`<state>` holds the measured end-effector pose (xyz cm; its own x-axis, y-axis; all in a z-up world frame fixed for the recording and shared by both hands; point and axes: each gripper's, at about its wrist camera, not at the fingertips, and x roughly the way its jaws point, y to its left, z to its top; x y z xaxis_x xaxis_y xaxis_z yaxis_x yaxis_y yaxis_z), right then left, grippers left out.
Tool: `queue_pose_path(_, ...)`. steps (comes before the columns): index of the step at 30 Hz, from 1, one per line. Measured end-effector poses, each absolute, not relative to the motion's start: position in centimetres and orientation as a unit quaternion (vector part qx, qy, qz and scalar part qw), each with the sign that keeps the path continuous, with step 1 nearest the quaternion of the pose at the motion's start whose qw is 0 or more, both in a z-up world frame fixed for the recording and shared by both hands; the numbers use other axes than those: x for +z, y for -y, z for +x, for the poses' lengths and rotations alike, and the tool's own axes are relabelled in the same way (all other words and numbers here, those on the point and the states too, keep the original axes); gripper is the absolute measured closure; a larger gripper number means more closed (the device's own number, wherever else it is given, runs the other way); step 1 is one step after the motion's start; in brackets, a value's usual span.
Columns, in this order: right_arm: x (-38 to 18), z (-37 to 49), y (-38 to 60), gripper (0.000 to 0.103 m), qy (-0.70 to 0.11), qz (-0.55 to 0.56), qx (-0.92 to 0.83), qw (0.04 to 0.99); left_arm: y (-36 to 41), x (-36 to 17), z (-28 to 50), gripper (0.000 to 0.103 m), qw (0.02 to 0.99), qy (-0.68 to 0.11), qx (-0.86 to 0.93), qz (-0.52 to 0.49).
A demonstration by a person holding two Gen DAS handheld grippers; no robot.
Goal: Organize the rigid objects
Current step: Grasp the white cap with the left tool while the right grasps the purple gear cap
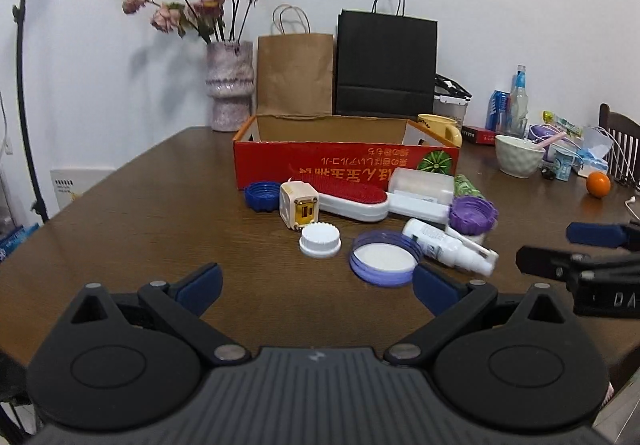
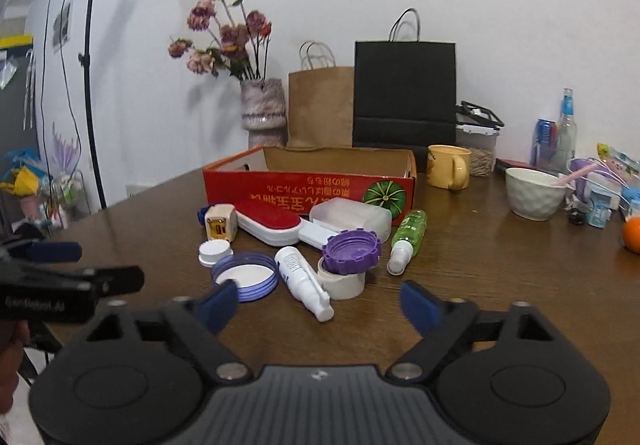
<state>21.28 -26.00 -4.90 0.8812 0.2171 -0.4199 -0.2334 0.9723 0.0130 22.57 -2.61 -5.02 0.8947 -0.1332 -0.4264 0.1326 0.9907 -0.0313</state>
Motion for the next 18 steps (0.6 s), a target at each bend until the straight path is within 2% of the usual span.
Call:
queue_pose_path(1,-5.0,21.8,25.9,0.033,-0.218,-0.020,0.120,0.968,2.5,-5.1,23.5,0.000,0.973,-0.221,-0.066,-0.001)
queue_pose_path(3,-5.2,23.0,25.8,0.045,-0.225,-0.022,0.123,0.966,2.3,-5.1,25.3,0.011,0.971,-0.231,-0.062,0.001)
queue_pose_path(5,-5.3,24.2,25.8,0.048,-0.228,-0.024,0.118,0.966,2.2,-5.0,27.2,0.020,0.968,-0.241,-0.065,-0.001)
queue_pose_path(6,-5.3,24.9,25.8,0.048,-0.228,-0.024,0.115,0.967,2.2,-5.1,28.0,0.024,0.967,-0.246,-0.065,0.000)
queue_pose_path(12,-5.2,28.3,26.2,0.047,-0.224,-0.028,0.091,0.970,2.7,-5.8,32.6,0.025,0.959,-0.273,-0.080,0.003)
queue_pose_path(15,-5.6,29.8,26.2,0.040,-0.228,-0.031,0.085,0.969,2.8,-6.3,34.2,0.025,0.953,-0.290,-0.082,-0.005)
queue_pose_path(18,-6.1,31.0,26.0,0.039,-0.238,-0.035,0.085,0.967,2.8,-6.8,35.4,0.030,0.950,-0.301,-0.084,-0.008)
